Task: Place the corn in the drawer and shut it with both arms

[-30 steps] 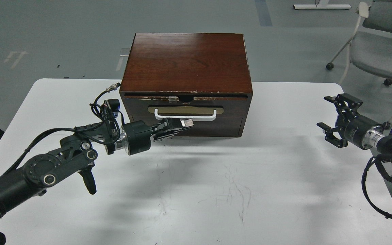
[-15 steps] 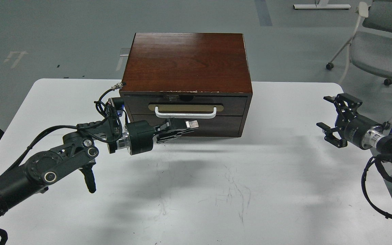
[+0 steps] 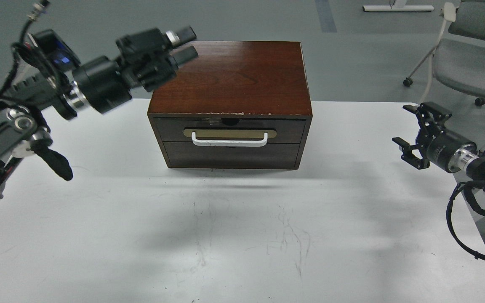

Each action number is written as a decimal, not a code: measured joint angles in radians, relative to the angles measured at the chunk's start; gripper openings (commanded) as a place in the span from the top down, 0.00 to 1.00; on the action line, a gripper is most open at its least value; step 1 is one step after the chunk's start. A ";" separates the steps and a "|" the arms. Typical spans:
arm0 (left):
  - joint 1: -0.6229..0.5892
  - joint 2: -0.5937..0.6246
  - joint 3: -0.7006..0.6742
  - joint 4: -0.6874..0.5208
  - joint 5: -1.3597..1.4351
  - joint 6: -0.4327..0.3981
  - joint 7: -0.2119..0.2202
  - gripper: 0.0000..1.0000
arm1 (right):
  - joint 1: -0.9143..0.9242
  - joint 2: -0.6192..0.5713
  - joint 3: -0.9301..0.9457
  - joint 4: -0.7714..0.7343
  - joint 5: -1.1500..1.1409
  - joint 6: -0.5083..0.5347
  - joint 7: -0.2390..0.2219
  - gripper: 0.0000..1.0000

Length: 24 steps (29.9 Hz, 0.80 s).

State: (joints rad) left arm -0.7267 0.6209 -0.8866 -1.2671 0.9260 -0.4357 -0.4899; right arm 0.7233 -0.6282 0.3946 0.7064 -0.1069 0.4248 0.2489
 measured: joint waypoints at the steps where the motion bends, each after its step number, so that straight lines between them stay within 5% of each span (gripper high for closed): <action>1: -0.001 -0.010 -0.024 0.030 -0.010 0.040 0.000 0.03 | 0.007 0.000 0.002 0.002 0.001 -0.001 0.026 0.11; 5: 0.035 -0.018 -0.042 0.169 -0.039 0.162 0.001 0.02 | 0.018 0.024 0.029 0.017 0.004 -0.002 0.137 0.11; 8: 0.077 -0.022 -0.039 0.258 -0.081 0.186 0.031 0.02 | 0.018 0.047 0.066 0.024 0.005 -0.004 0.165 0.11; 14: 0.143 -0.026 -0.023 0.415 -0.402 0.195 0.256 0.02 | 0.016 0.131 0.128 0.031 0.016 -0.110 0.167 0.12; 24: 0.157 -0.046 0.047 0.432 -0.478 0.198 0.311 0.02 | -0.002 0.180 0.148 0.122 0.119 -0.193 0.148 0.10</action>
State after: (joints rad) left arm -0.5696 0.5746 -0.8399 -0.8355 0.4485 -0.2381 -0.1787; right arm 0.7210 -0.4480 0.5429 0.8282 0.0117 0.2314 0.3966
